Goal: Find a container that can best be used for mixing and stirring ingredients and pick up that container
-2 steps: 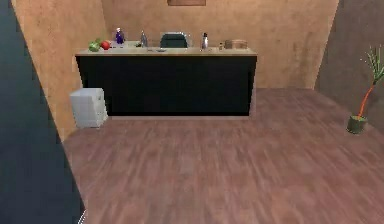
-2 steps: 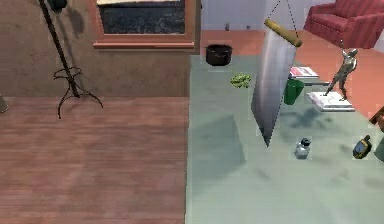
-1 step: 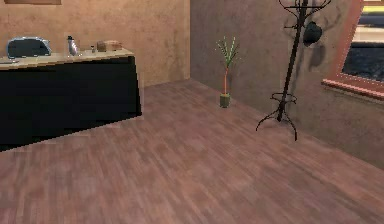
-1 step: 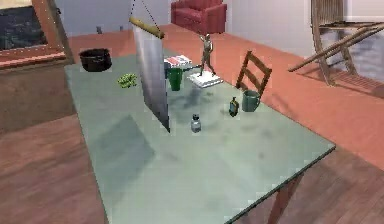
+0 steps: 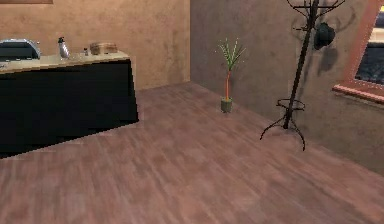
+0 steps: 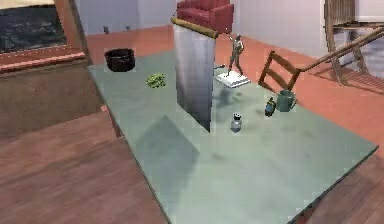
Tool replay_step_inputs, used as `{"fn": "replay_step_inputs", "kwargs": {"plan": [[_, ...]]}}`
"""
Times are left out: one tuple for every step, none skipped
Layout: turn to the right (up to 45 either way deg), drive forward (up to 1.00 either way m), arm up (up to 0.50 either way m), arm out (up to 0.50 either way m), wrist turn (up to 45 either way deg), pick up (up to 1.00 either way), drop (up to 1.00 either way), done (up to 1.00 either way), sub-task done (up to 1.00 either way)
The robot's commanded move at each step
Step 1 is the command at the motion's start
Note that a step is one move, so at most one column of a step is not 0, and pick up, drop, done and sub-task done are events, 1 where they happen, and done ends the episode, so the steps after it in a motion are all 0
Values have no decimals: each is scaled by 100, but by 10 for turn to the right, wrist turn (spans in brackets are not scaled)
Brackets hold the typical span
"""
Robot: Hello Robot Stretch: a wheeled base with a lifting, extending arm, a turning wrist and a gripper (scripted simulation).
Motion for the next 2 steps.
{"fn": "replay_step_inputs", "kwargs": {"plan": [[450,0,0,0,0,0,0,0,0],[90,0,0,0,0,0,0,0,0]]}}
